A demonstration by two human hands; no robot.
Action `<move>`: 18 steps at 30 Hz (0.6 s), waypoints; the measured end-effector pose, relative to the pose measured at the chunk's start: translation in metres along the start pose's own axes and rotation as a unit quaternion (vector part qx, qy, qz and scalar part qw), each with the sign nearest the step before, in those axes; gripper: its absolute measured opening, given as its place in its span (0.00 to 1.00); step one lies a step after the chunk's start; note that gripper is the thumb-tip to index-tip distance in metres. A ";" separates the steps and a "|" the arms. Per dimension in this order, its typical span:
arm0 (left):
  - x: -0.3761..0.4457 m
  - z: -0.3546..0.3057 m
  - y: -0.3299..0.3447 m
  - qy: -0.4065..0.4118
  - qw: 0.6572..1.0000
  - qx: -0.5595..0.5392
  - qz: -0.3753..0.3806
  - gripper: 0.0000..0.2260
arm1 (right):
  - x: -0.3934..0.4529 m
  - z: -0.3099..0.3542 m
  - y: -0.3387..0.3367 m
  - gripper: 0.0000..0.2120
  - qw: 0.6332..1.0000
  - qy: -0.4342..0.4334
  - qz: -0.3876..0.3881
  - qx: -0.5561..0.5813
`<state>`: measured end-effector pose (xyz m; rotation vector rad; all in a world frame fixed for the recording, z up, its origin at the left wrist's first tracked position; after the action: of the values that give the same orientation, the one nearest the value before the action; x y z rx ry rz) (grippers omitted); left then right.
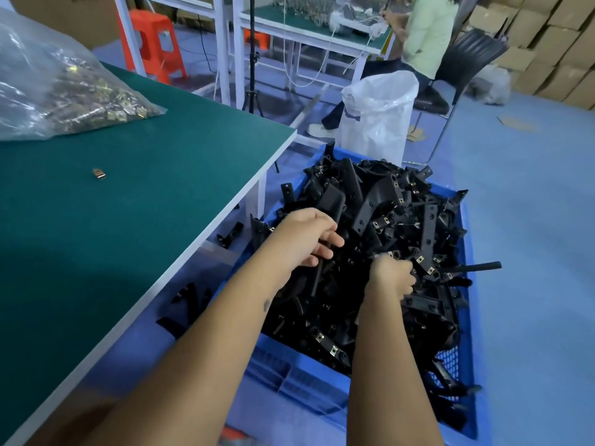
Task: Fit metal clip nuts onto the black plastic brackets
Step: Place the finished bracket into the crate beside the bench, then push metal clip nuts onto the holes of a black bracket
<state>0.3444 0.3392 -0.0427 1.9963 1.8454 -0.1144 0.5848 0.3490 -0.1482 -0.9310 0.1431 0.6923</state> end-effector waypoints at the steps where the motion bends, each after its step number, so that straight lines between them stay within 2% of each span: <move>1: -0.001 -0.006 -0.006 0.010 1.000 -0.011 -0.009 0.09 | -0.007 0.007 -0.007 0.22 0.999 -0.008 -0.023 0.020; 4: -0.007 -0.020 -0.022 0.034 0.998 -0.030 -0.032 0.09 | -0.040 0.044 -0.030 0.20 0.988 -0.083 -0.096 0.090; 7: -0.015 -0.045 -0.044 0.068 0.989 -0.118 -0.061 0.09 | -0.103 0.106 -0.033 0.16 0.946 -0.237 -0.103 0.197; 10: -0.031 -0.085 -0.088 0.143 0.956 -0.233 -0.105 0.10 | -0.201 0.173 0.005 0.11 0.865 -0.413 0.036 0.281; 13: -0.062 -0.107 -0.157 0.204 0.920 -0.264 -0.205 0.13 | -0.320 0.208 0.066 0.11 0.784 -0.541 0.205 0.223; 15: -0.097 -0.109 -0.215 0.239 0.875 -0.287 -0.309 0.17 | -0.399 0.209 0.109 0.13 0.727 -0.586 0.315 0.169; 18: -0.156 -0.102 -0.294 0.291 0.798 -0.306 -0.430 0.16 | -0.495 0.192 0.153 0.15 0.653 -0.635 0.403 0.082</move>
<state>0.0195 0.2392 0.0305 0.6667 2.5808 0.8206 0.0743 0.3186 0.0604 0.0381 -0.6841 1.9990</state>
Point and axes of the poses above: each hand's wrist, its own x-axis towards the middle knuckle, its own y-axis out of the palm, z = x × y, the point moved 10 cm from there along x, towards the middle knuckle, and after that the axes turned 13 degrees about -x, right-handed, at the moved point
